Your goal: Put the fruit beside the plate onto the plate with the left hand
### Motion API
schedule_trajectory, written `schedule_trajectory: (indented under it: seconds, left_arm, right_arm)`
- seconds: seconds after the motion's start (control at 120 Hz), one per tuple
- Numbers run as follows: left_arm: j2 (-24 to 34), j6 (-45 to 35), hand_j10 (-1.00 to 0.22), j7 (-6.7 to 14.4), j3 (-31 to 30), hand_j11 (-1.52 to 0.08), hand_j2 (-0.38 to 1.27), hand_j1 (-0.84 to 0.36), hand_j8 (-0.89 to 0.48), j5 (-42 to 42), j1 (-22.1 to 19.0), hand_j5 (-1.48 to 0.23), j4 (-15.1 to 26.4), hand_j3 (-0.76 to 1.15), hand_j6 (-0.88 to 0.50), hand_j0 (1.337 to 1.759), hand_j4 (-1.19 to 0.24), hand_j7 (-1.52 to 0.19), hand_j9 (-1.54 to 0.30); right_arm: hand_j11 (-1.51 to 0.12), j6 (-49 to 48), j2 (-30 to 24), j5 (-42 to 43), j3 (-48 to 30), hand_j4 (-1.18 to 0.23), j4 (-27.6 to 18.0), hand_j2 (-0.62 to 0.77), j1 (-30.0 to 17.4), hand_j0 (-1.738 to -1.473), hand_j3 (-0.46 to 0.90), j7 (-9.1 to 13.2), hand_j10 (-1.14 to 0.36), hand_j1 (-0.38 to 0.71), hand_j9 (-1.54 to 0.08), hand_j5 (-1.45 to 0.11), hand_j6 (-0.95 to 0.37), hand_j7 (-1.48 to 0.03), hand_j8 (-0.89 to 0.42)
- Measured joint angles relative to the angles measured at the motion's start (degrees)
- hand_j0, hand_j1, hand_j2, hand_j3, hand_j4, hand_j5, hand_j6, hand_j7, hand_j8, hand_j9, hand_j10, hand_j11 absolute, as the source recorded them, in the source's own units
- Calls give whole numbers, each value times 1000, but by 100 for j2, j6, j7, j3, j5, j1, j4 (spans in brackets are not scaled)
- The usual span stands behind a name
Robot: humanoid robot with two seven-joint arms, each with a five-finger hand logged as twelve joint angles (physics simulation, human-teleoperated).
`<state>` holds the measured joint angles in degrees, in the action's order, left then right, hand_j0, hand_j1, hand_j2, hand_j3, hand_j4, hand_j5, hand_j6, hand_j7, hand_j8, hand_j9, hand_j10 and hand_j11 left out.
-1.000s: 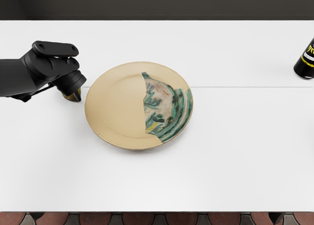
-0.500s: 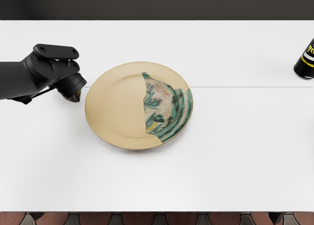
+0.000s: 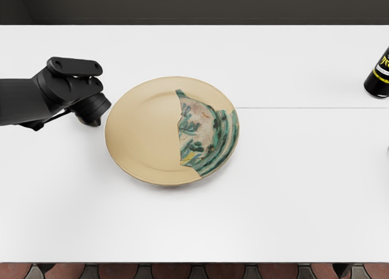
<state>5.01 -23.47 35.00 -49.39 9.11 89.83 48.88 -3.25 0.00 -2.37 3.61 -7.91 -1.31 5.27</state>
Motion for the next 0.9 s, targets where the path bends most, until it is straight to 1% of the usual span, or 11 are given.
schedule_trajectory:
  seconds: [0.25, 0.283, 0.325, 0.525, 0.775, 0.9]
  left_arm:
    - [-9, -10, -430, 0, 8, -547, 92, -148, -430, -56, -119, -529, -33, 0, -417, 1658, -439, -548, -548]
    - [-37, -23, -436, -1, 9, -549, 96, -147, -435, -64, -146, -527, -61, 0, -429, 1658, -426, -551, -550]
    - [-71, -29, -440, -1, 12, -551, 99, -147, -440, -72, -156, -526, -85, 0, -434, 1658, -464, -553, -552]
    - [-79, -20, -439, -1, 22, -555, 127, -151, -439, -44, -158, -542, -146, 0, -454, 1658, -503, -556, -556]
    - [-79, 12, -497, 7, 15, -645, 191, -189, -496, -40, -167, -655, -172, 0, -389, 1657, -439, -648, -646]
    - [-79, 16, -538, 9, 6, -704, 212, -204, -470, -53, -178, -719, -171, 0, -348, 1656, -401, -710, -707]
  right_arm:
    - [-31, 0, 0, 0, 0, -24, 0, -5, 0, -1658, 0, 0, -24, -320, -31, -31, -24, -31, -24]
    - [-31, 0, 0, 0, 0, -24, 0, -5, 0, -1658, 0, 0, -24, -320, -31, -31, -24, -31, -24]
    - [-31, 0, 0, 0, 0, -24, 0, -5, 0, -1658, 0, 0, -24, -320, -31, -31, -24, -31, -24]
    - [-31, 0, 0, 0, 0, -24, 0, -5, 0, -1658, 0, 0, -24, -320, -31, -31, -24, -31, -24]
    - [-31, 0, 0, 0, 0, -24, 0, -5, 0, -1658, 0, 0, -24, -320, -31, -31, -24, -31, -24]
    - [-31, 0, 0, 0, 0, -24, 0, -5, 0, -1658, 0, 0, -24, -320, -31, -31, -24, -31, -24]
